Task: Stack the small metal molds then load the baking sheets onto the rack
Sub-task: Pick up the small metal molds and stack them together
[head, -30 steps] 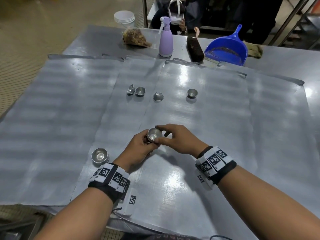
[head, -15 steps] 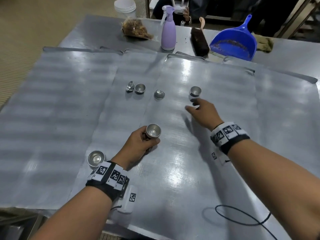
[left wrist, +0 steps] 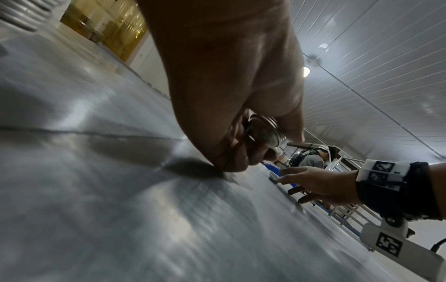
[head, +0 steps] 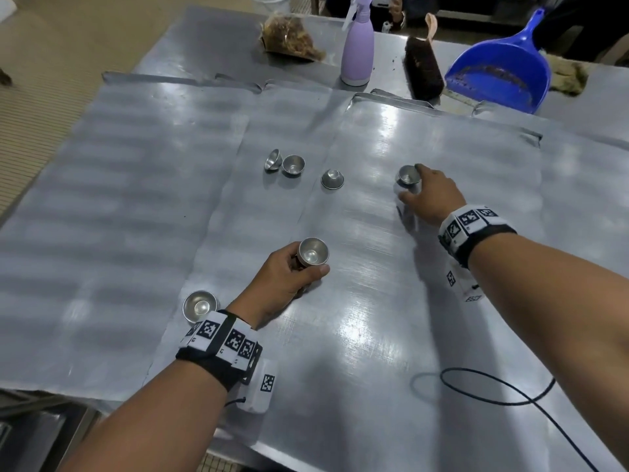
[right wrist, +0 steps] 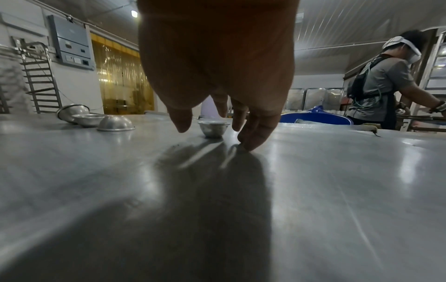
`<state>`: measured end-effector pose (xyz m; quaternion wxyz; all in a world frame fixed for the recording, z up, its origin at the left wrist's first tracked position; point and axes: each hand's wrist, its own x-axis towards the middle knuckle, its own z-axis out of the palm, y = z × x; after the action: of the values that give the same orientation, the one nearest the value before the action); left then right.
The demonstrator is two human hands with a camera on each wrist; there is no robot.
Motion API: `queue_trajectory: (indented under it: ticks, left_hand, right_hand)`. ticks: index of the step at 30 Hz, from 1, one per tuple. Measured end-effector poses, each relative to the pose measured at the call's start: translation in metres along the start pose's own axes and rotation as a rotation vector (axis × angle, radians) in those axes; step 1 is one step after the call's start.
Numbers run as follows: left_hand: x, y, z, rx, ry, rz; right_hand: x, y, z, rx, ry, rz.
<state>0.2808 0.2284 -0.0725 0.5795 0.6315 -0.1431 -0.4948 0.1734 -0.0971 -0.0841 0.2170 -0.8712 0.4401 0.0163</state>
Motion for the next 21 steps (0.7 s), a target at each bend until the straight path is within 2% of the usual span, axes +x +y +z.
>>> queue_trajectory:
  ticks: [8,21]
  left_hand:
    - [0.001,-0.002,-0.002,0.026,-0.017,0.000]
    - [-0.006,-0.001,-0.004,0.085,-0.020,0.028]
  right_hand:
    - [0.009,-0.001,0.003,-0.040,0.030,0.017]
    - [0.016,-0.003,0.000,-0.134,-0.009,0.000]
